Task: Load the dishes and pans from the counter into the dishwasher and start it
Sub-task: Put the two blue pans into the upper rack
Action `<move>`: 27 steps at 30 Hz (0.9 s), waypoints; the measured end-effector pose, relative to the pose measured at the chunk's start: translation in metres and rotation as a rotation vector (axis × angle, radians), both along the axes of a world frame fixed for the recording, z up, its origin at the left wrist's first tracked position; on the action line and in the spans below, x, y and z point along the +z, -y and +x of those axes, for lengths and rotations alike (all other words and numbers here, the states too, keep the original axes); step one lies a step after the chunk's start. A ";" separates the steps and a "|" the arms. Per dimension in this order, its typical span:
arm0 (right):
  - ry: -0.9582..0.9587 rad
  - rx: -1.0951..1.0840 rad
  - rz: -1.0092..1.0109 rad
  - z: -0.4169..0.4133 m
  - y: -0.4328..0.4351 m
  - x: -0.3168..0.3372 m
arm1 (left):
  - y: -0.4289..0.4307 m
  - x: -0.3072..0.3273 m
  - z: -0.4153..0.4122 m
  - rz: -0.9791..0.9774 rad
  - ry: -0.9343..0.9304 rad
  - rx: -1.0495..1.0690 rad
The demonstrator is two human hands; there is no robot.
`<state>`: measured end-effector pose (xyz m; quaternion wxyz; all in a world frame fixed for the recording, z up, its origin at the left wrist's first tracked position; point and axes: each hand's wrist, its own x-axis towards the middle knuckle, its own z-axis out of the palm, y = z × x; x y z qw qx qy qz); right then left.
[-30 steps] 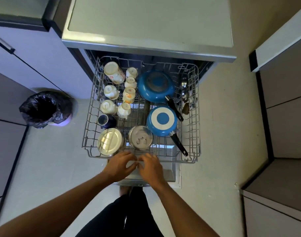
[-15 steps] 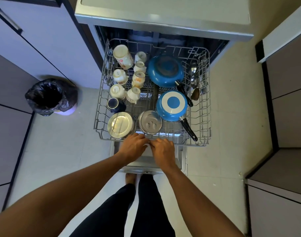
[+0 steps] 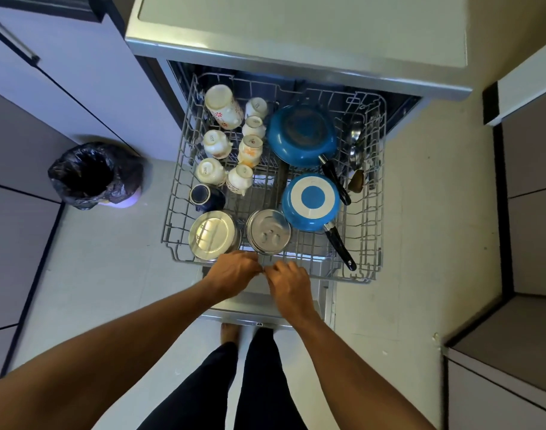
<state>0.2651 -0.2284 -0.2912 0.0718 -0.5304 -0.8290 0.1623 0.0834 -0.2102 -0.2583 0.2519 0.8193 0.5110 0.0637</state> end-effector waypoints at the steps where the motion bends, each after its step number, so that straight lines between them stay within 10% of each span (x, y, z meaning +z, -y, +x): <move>1: -0.020 -0.011 -0.006 -0.001 -0.011 0.002 | -0.008 0.000 0.002 0.008 0.002 0.045; 27: -0.180 -0.081 0.010 -0.038 -0.262 -0.003 | -0.243 -0.015 -0.018 0.235 -0.085 0.270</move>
